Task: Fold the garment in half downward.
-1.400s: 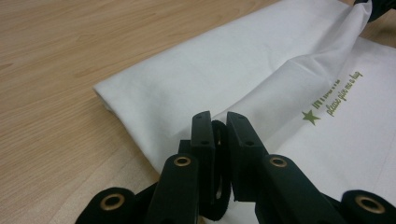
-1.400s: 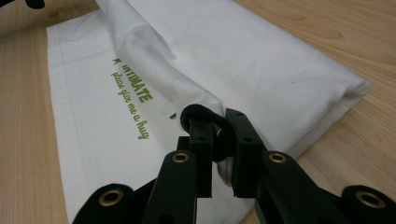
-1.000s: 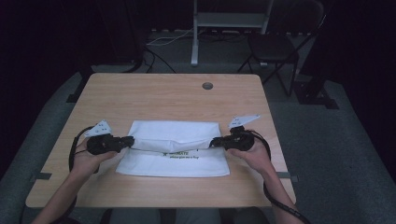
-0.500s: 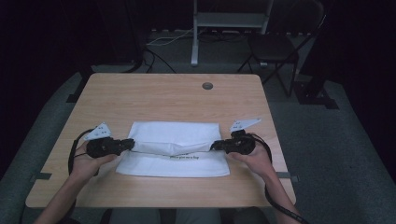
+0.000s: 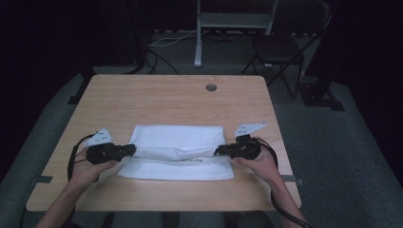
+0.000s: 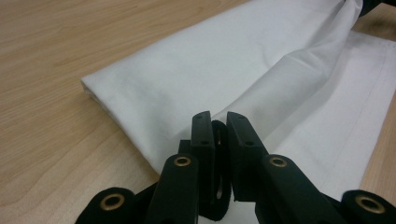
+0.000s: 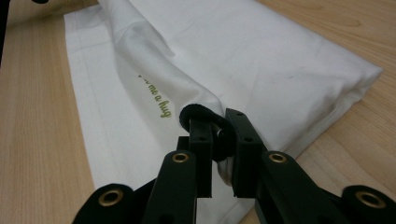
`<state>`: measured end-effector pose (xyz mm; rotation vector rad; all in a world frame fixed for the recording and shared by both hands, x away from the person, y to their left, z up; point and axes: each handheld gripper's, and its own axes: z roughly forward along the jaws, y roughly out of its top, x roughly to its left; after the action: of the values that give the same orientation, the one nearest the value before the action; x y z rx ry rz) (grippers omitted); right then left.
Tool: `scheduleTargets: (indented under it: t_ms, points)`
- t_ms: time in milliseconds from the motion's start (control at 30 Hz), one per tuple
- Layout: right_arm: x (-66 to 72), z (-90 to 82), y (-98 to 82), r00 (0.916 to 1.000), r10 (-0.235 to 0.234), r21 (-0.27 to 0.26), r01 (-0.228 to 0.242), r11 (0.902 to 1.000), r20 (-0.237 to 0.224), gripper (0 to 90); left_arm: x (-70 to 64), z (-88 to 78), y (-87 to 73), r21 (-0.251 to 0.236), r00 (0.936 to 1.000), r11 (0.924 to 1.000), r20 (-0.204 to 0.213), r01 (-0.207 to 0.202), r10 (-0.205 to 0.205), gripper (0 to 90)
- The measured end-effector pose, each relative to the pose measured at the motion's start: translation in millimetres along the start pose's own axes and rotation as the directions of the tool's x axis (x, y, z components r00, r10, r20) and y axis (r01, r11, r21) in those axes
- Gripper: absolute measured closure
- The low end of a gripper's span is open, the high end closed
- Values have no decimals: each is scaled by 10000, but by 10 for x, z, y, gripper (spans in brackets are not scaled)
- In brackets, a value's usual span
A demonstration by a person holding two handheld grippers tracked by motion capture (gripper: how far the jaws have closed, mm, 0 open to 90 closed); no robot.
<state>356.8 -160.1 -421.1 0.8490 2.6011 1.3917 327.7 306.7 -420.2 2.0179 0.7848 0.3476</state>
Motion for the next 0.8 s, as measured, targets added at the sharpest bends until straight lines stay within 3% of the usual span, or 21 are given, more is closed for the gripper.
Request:
scheduleTargets:
  t_ms: [467,800]
  points:
    - [89,-28,-22,9997,-259,135,259,9996,-49,823,-64,-40,-13,-49,9999,10000,150,-11,12,820]
    - [125,-74,-37,9997,-234,-163,233,9996,-78,823,-109,-86,-10,-147,9998,9998,192,-99,102,820]
